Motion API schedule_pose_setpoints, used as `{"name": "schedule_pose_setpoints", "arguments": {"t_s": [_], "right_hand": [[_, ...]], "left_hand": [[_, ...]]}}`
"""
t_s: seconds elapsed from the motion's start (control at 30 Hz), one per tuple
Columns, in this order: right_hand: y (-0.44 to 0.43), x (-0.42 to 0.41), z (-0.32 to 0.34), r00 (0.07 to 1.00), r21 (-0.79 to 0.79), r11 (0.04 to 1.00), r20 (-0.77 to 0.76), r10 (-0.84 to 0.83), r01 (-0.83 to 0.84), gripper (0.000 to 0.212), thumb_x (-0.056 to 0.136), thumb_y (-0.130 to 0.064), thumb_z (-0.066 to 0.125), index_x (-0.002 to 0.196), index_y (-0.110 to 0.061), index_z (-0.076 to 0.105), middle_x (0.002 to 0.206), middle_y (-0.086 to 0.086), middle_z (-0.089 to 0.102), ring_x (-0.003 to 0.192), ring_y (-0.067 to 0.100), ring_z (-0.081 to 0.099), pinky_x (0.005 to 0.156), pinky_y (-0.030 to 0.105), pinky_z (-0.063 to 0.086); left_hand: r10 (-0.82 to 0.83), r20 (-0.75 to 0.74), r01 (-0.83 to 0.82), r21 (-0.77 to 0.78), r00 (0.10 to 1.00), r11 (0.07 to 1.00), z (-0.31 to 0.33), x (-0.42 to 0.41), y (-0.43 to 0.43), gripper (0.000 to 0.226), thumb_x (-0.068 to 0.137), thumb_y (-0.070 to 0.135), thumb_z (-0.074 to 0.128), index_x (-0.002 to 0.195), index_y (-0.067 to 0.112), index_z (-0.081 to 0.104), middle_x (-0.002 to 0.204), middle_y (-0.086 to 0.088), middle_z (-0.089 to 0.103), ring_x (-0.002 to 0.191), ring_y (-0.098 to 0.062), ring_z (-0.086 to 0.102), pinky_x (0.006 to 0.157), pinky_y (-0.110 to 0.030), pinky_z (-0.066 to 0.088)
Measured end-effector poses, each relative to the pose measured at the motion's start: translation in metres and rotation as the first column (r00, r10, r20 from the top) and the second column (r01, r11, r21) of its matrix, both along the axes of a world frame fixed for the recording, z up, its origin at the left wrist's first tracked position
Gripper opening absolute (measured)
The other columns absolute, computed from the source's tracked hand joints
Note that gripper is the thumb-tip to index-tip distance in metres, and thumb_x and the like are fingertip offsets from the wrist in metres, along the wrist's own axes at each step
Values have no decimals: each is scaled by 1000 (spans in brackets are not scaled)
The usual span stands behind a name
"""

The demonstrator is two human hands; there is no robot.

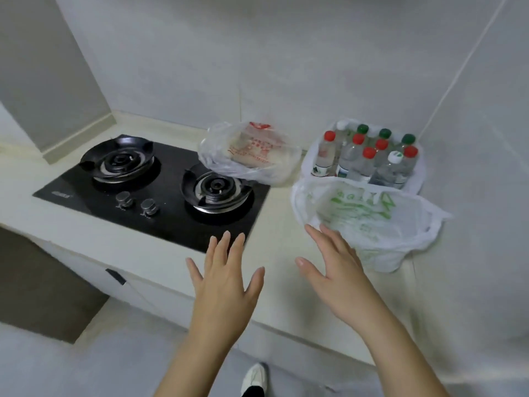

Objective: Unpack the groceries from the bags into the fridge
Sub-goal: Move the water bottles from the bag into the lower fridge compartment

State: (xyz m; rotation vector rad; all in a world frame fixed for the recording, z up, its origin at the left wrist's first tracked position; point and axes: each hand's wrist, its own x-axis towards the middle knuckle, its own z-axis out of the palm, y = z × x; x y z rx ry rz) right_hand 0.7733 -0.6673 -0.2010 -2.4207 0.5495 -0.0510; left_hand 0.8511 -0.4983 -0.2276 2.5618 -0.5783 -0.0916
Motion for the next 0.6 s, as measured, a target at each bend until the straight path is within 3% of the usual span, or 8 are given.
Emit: {"name": "schedule_pose_setpoints", "arguments": {"t_s": [0.2,0.4,0.6], "right_hand": [[-62,55,4,986,-83,984,-30,-163,160,59,98,-46,44,151,-37,19,161,-11,9,149,13,0,121,41,3],[-127,102,6,951,-184,940,-57,-303,288,60,99,-43,46,152,-33,21,162,-4,9,149,16,2,121,45,9],[-199,160,2,914,-405,850,-77,-397,335,53,97,-39,45,146,-23,33,155,6,26,138,30,30,107,45,35]], "left_hand": [[-205,22,205,-22,979,979,3,84,-81,65,96,50,40,152,27,16,161,4,8,149,-15,-6,115,-52,-9],[-426,60,421,74,903,904,6,155,-158,64,97,50,36,152,27,13,161,1,5,149,-18,-6,115,-56,-6],[-597,208,541,271,775,796,16,226,-257,62,98,44,40,151,21,18,159,-5,14,148,-25,6,115,-58,4]]}}
